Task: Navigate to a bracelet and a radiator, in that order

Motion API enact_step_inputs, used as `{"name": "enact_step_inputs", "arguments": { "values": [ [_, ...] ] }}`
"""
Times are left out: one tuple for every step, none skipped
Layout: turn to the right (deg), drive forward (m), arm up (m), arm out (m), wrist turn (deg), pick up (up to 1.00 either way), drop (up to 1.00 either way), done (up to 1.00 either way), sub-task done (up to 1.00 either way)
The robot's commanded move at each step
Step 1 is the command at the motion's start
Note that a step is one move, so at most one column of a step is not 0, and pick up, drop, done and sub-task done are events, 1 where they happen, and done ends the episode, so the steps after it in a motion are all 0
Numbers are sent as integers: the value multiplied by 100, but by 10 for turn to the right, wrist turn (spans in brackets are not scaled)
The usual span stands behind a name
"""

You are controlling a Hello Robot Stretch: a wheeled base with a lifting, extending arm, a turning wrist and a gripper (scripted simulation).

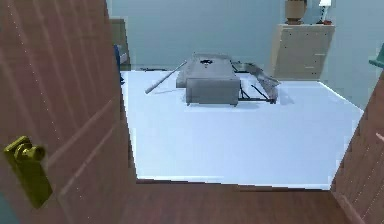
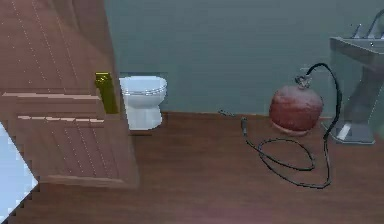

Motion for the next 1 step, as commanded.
{"name": "enact_step_inputs", "arguments": {
  "values": [
    [0, 75, 0, 0, 0, 0, 0, 0, 0]
  ]
}}
